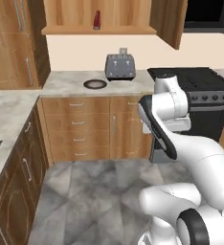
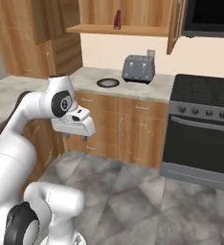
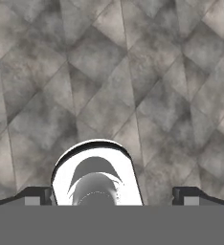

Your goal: Move the hot dog bun to the plate on the dining table and place the condiment next to that plate. Then navigate to the fridge and take the sausage and place it on the plate as well.

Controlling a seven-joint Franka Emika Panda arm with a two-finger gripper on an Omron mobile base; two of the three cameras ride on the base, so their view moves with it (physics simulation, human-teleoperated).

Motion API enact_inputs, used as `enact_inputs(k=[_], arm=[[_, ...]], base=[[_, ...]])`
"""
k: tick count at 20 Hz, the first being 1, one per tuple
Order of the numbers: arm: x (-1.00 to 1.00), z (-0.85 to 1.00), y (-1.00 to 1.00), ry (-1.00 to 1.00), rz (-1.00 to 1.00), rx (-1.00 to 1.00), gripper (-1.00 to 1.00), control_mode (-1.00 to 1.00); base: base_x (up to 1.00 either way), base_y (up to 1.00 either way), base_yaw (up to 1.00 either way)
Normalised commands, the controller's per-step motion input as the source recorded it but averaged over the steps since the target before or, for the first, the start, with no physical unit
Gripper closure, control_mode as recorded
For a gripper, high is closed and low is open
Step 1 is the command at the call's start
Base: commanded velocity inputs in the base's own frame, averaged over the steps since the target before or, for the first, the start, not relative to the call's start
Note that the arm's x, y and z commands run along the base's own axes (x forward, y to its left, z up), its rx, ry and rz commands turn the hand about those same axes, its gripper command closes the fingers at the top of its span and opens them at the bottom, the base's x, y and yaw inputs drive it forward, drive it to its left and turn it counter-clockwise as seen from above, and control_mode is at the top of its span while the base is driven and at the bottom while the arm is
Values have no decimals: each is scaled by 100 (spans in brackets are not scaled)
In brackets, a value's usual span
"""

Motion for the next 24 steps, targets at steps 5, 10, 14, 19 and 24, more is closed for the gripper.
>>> enact_inputs(k=[5, 10, 14, 19, 24], arm=[[0, 0, 0, 0, 0, 0, -100, 100], [0, 0, 0, 0, 0, 0, -100, 100], [0, 0, 0, 0, 0, 0, -100, 100], [0, 0, 0, 0, 0, 0, -100, 100], [0, 0, 0, 0, 0, 0, -100, 100]], base=[[100, -12, 12], [100, -1, 7], [100, 0, 0], [100, 8, 0], [100, 24, 0]])
